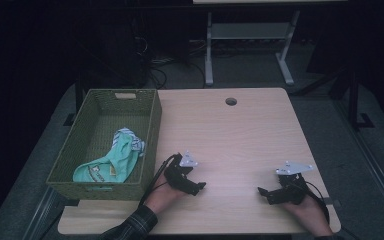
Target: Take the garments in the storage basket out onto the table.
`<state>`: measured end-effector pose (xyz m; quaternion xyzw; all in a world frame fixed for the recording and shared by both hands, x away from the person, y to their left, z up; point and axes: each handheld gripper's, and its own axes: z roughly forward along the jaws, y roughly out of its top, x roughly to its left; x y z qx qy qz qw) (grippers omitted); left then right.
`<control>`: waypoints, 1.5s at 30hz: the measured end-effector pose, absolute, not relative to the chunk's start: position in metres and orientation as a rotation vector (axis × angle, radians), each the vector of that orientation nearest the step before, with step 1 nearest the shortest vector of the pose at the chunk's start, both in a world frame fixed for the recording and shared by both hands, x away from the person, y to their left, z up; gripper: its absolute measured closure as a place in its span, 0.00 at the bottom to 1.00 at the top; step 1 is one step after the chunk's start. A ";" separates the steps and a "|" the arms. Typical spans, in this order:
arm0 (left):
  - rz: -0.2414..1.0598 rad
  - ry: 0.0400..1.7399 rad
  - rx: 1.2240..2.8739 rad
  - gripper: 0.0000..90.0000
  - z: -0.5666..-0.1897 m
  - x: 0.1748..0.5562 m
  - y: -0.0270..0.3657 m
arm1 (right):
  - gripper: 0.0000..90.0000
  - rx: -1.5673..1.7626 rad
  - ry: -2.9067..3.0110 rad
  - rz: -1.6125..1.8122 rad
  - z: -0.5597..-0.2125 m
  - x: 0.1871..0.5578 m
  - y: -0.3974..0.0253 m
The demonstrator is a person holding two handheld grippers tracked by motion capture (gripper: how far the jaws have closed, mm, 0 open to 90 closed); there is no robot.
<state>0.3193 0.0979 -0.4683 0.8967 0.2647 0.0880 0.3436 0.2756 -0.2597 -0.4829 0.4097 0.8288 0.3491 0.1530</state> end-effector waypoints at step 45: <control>0.231 0.712 2.315 0.15 -0.450 0.322 0.100 | 0.02 1.184 2.377 1.000 -0.483 0.275 -0.259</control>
